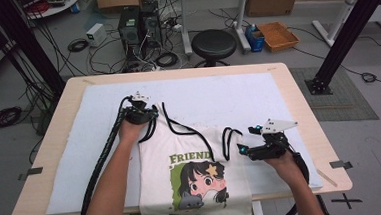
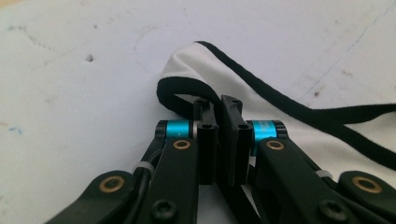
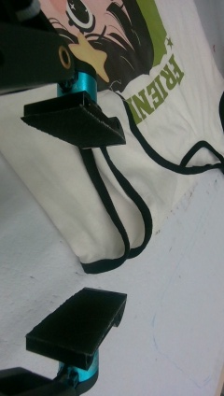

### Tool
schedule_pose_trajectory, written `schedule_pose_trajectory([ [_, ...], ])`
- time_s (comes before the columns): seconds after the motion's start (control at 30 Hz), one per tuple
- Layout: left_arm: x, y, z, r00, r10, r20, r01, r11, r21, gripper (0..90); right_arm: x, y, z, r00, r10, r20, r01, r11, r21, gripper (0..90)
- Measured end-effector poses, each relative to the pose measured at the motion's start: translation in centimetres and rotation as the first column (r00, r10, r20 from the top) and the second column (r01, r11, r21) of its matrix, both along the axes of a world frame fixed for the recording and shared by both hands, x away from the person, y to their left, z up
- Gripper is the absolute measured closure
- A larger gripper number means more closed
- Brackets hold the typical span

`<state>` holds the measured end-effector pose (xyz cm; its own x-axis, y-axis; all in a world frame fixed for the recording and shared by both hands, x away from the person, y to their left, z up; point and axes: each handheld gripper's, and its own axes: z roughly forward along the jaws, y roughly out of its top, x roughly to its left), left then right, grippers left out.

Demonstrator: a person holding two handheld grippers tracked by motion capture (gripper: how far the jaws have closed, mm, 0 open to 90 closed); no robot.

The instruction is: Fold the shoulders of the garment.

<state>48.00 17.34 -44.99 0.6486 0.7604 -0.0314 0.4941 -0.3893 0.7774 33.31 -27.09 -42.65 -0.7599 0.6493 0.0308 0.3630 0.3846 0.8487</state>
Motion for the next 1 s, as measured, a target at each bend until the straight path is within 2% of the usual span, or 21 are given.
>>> schedule_pose_trajectory([
  [0.1,-0.2,0.1,0.4,0.9994,-0.035,0.004,0.036,0.9986,-0.039,85.6,-0.1,-0.1,0.1,1.0,-0.004,0.002,0.004,1.0,0.0,20.1],
  [0.17,-0.7,0.2,1.1,0.9978,-0.059,0.031,0.061,0.9952,-0.077,85.7,-0.1,-0.2,0.1,1.0,-0.004,0.007,0.004,1.0,0.004,20.1],
  [0.23,-1.3,0.2,2.0,0.9928,-0.098,0.069,0.105,0.9891,-0.103,85.7,-0.2,-0.2,0.2,0.9999,-0.006,0.011,0.006,1.0,0.005,20.1],
  [0.3,-2.1,-0.1,2.7,0.9808,-0.159,0.114,0.173,0.9769,-0.126,85.6,-0.3,-0.2,0.2,0.9999,-0.006,0.01,0.006,1.0,0.005,20.1],
  [0.33,-2.7,-0.2,3.0,0.9734,-0.178,0.144,0.199,0.9687,-0.148,85.6,-0.3,-0.2,0.3,0.9999,-0.006,0.012,0.006,1.0,0.004,20.1],
  [0.4,-3.7,-0.2,3.4,0.963,-0.208,0.171,0.236,0.9579,-0.163,85.6,-0.4,-0.1,0.3,0.9999,-0.004,0.015,0.004,1.0,0.004,20.1],
  [0.5,-5.1,0.4,3.7,0.954,-0.232,0.19,0.266,0.9471,-0.18,85.5,-0.4,-0.1,0.3,0.9999,-0.003,0.013,0.003,1.0,0.005,20.1],
  [0.57,-6.1,1.1,3.7,0.948,-0.245,0.203,0.287,0.9343,-0.212,85.6,-0.4,-0.1,0.3,0.9999,-0.005,0.01,0.004,1.0,0.004,20.1],
  [0.63,-7.2,1.7,3.5,0.9378,-0.272,0.216,0.32,0.9176,-0.236,85.6,-0.4,-0.2,0.2,0.9999,-0.005,0.012,0.005,1.0,0.002,20.1],
  [0.7,-8.3,2.0,3.3,0.9237,-0.316,0.217,0.364,0.9012,-0.236,85.6,-0.5,-0.3,0.2,0.9999,-0.007,0.009,0.007,1.0,0.007,20.1],
  [0.77,-9.3,2.2,3.0,0.9115,-0.35,0.216,0.396,0.8903,-0.226,85.5,-0.5,-0.3,0.1,0.9999,-0.011,0.006,0.011,1.0,0.009,20.1],
  [0.8,-9.7,2.3,3.0,0.908,-0.36,0.214,0.404,0.8878,-0.22,85.5,-0.5,-0.3,0.1,0.9999,-0.011,0.006,0.011,1.0,0.009,20.1],
  [0.87,-10.5,2.5,2.7,0.9078,-0.37,0.198,0.409,0.8844,-0.225,85.3,-0.5,-0.3,0.2,0.9999,-0.013,0.002,0.013,1.0,0.007,20.1],
  [0.93,-11.3,2.6,2.3,0.9056,-0.383,0.182,0.416,0.8848,-0.21,84.6,-0.6,-0.2,0.2,0.9999,-0.008,0.007,0.008,1.0,0.011,20.1],
  [0.97,-11.7,2.6,2.2,0.9064,-0.384,0.177,0.415,0.8861,-0.206,83.6,-0.6,-0.2,0.2,0.9999,-0.008,0.009,0.008,1.0,0.006,20.1],
  [1.0,-12.0,2.6,2.1,0.913,-0.374,0.164,0.403,0.8903,-0.213,77.0,-0.6,-0.2,0.2,0.9999,-0.004,0.012,0.004,1.0,0.006,20.1],
])
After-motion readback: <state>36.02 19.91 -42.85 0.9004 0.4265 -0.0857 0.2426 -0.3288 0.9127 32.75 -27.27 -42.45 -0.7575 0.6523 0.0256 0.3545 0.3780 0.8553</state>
